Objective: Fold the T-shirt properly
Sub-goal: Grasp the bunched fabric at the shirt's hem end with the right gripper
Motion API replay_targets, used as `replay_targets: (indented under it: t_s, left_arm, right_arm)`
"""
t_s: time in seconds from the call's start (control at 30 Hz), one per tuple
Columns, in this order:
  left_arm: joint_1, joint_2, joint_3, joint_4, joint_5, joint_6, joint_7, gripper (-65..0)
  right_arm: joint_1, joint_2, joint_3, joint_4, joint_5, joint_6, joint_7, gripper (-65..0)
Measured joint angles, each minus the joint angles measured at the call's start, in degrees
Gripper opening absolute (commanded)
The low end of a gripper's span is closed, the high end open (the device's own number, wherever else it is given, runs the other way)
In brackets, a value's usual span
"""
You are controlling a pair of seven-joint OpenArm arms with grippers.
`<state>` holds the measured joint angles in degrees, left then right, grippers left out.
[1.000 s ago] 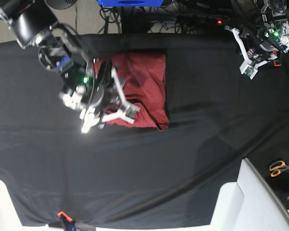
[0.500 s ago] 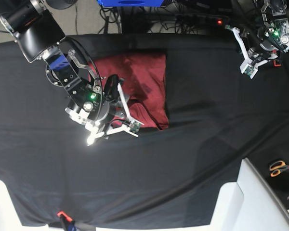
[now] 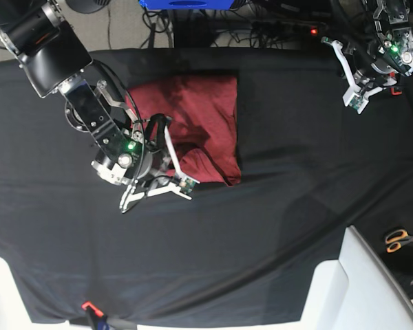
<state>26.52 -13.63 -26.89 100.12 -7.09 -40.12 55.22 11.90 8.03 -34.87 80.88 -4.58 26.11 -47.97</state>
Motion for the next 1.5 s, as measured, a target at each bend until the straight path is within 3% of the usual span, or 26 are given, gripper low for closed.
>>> replay_targets:
  t_s: [0.17, 0.37, 0.63, 0.8, 0.87, 1.0, 1.07, 1.13, 1.2, 1.27, 1.4, 1.5]
  left_arm:
    - [0.02, 0.0, 0.0, 0.0, 0.0, 0.0, 0.02, -65.0]
    - [0.0, -0.02, 0.09, 0.0, 0.0, 0.0, 0.02, -65.0]
    - [0.0, 0.0, 0.09, 0.0, 0.02, 0.0, 0.02, -65.0]
    - [0.0, 0.0, 0.09, 0.0, 0.0, 0.0, 0.0, -65.0]
    - [0.0, 0.02, 0.09, 0.0, 0.02, 0.0, 0.02, -65.0]
    - [0.02, 0.0, 0.09, 0.0, 0.0, 0.0, 0.02, -65.0]
    - [0.02, -0.07, 0.09, 0.0, 0.02, 0.0, 0.02, -65.0]
    - [0.02, -0.04, 0.09, 0.0, -0.02, 0.0, 0.02, -65.0]
    - [0.02, -0.11, 0.09, 0.0, 0.02, 0.0, 0.02, -65.0]
    - [0.04, -0.22, 0.09, 0.0, -0.04, 0.0, 0.0, -65.0]
    - [0.0, -0.37, 0.09, 0.0, -0.02, 0.0, 0.02, -65.0]
    - [0.0, -0.33, 0.09, 0.0, -0.02, 0.0, 0.02, -65.0]
  right_arm:
    - [0.74, -0.02, 0.04, 0.0, 0.02, -0.17, 0.02, -64.2]
    - [0.92, 0.0, 6.21, 0.0, -0.17, -0.2, -0.02, -64.2]
    - [1.38, -0.5, 6.29, -3.56, 0.0, -0.2, -0.02, -64.2]
    - [1.55, -2.93, 6.43, -4.7, 0.09, -0.2, 0.13, -63.5]
    - [1.53, -4.02, 7.21, -5.53, -0.11, -0.11, -0.11, -56.9]
    - [1.7, -5.27, 12.59, -5.64, -0.42, -0.74, -0.42, -33.3]
    - [1.73, -5.27, 13.68, -5.62, -0.39, -0.63, -0.33, -28.2]
    - [1.53, -5.42, 14.8, -5.6, -0.35, -0.87, -0.44, -28.1]
    - [1.16, -5.4, 15.39, -4.2, -0.26, -4.28, -0.61, -28.1]
    - [0.15, -5.18, 15.43, -0.2, -0.59, -4.76, -0.61, -28.1]
    - [-5.64, -4.37, 14.97, 10.47, -0.2, -1.03, -0.17, -29.9]
    - [-9.22, -3.93, 12.7, 13.62, -0.24, 0.39, -1.55, -39.2]
